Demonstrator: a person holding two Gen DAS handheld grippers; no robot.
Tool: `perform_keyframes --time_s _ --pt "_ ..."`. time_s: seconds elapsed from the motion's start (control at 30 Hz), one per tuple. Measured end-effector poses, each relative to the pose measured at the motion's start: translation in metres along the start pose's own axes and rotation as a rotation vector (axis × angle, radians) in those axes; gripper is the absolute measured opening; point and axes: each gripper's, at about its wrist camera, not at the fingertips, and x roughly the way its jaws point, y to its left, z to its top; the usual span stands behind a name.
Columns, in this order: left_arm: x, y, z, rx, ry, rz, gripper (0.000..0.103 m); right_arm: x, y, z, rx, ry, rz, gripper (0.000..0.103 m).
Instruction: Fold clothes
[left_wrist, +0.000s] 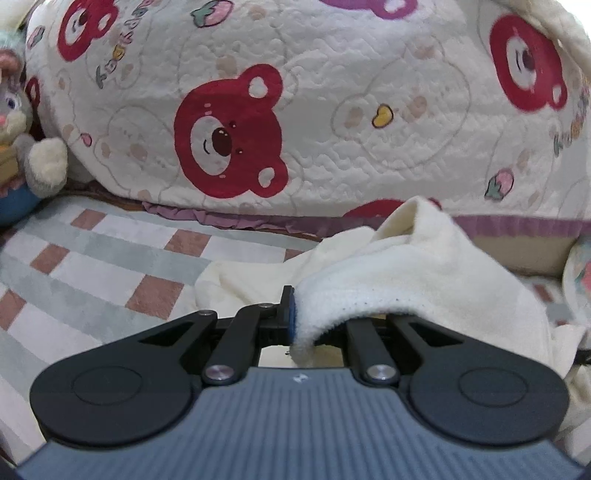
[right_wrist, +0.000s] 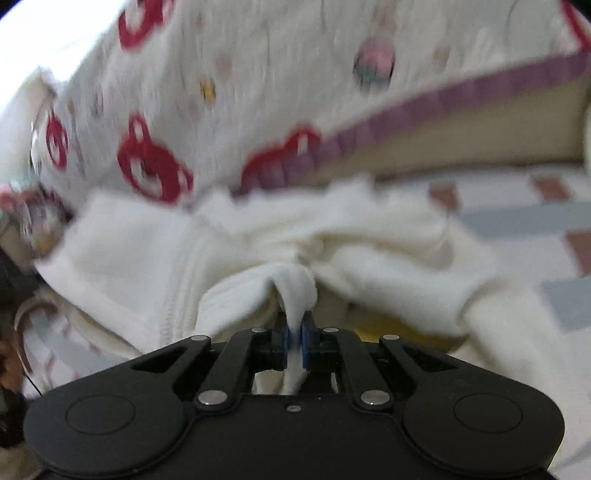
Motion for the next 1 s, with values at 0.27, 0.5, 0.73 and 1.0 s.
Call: perform_keyframes --time_s 0.27,0.5,0.73,1.0 --pt "0.004 -0.004 -0.003 0.044 0.012 0.056 0.007 -0.039 0.008 -0.001 -0.156 -0.022 -0.171 0.005" --pt "0.004 -0.003 -0.004 0.043 0.009 0.057 0.007 -0.012 -0.008 -0.031 -0.102 0.075 -0.160 0.016" --pt "0.009 0.006 -0.005 0.001 0.046 0.033 0.007 0.005 -0.009 -0.055 -0.240 0.186 -0.210 0.043" --pt "0.023 0.006 -0.011 -0.030 0.155 -0.036 0.013 0.037 -0.009 -0.069 -0.338 0.302 -0.327 0.043"
